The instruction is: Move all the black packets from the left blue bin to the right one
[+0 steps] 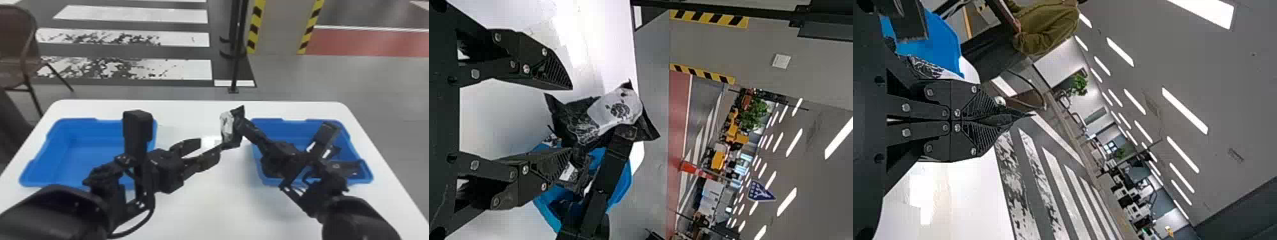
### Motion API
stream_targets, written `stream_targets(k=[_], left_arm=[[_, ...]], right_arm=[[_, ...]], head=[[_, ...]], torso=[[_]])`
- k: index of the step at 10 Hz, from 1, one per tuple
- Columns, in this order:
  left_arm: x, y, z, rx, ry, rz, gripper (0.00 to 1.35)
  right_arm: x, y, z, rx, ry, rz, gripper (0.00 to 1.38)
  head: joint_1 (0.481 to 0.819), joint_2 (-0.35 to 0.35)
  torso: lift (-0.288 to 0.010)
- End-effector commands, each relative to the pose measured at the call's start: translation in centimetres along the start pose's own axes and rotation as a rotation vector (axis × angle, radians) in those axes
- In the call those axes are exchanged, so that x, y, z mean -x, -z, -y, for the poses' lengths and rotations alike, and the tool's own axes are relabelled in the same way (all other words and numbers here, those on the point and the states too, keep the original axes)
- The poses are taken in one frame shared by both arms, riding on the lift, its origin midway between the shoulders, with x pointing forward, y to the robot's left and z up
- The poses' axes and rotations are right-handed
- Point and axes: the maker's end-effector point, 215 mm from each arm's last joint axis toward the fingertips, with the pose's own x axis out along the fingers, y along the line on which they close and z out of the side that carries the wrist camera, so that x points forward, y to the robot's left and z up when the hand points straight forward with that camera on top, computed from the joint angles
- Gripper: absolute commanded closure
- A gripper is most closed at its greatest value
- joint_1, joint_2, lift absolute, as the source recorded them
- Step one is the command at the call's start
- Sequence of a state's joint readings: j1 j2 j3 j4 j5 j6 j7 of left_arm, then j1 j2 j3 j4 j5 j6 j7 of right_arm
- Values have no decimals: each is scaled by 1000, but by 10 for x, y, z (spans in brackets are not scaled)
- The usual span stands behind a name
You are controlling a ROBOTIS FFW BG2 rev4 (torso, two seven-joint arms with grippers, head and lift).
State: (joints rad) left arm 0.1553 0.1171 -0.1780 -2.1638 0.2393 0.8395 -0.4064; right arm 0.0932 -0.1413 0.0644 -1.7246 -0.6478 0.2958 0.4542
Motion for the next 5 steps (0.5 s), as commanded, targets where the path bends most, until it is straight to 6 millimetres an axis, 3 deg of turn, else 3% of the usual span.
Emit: stream_targets(k=[1,2,4,5], left_arm=[[5,-8,3,11,11,36,128],[16,-25,3,3,2,94,136],[61,-55,-14,-1,-85,222,136],[91,-60,-26,-2,-151,253,136]], right_arm=[[16,-26,37,46,76,36,1285],[25,-46,59,86,123,60,1285],[61,-78,127,169,280,81,1285],[70,-75,154,176,332,60,1285]], head=[[695,-77],[695,-107],[695,-163],[695,-175]], torso=[[-140],[-140],[-140],[-140]])
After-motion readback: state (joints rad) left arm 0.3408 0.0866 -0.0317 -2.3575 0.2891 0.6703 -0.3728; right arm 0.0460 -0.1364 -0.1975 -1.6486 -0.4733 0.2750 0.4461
